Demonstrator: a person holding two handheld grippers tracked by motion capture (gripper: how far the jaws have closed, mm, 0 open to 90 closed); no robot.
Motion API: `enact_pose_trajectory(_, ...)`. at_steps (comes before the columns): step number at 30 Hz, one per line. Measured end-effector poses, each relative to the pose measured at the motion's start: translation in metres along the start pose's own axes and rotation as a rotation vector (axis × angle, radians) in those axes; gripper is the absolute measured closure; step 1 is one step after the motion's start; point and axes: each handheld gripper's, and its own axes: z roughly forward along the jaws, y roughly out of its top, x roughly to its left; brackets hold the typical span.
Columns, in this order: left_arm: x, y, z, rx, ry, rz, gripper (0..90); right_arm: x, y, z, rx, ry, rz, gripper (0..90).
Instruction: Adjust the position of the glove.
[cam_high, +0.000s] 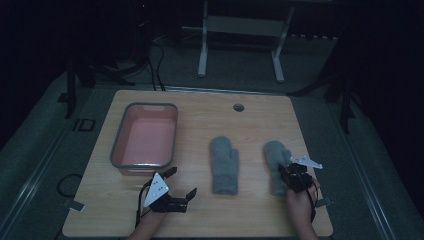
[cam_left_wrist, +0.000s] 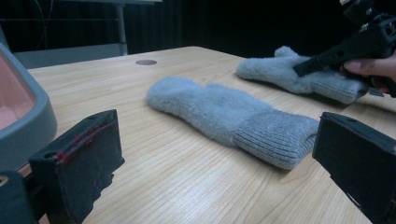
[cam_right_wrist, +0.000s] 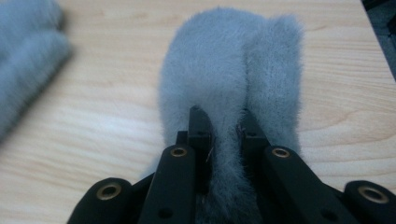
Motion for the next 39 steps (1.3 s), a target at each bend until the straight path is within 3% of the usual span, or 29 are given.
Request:
enact_pose_trajectory(7,0.000,0.000,0.000,0.000,0.000,-0.001,1.8,0.018,0.015,-0.014,-0.044,0.008,0.046,80.3)
enact_pose_trajectory(9,0.000,0.000,0.000,0.000,-0.001,0.001,1.7,0.031,0.024,-0.017,-0.058,0.009,0.037,80.2)
enact_pose_trajectory(20,0.000,0.000,0.000,0.001,0.001,-0.003,1.8,0.081,0.048,-0.023,-0.092,0.102,0.095,80.3)
enact_pose_trajectory(25,0.000,0.000,-0.001,0.007,-0.010,-0.004,1.7,0.115,0.049,-0.020,-0.098,0.155,0.089,80.3)
enact_pose_trajectory(32,0.000,0.000,0.000,0.006,-0.008,-0.005,1.7,0.151,0.046,-0.015,-0.093,0.170,0.097,80.2)
enact_pose_trajectory(39,-0.001,0.000,-0.001,0.010,0.000,0.004,1.8,0.164,0.037,-0.001,-0.043,0.171,0.121,80.1)
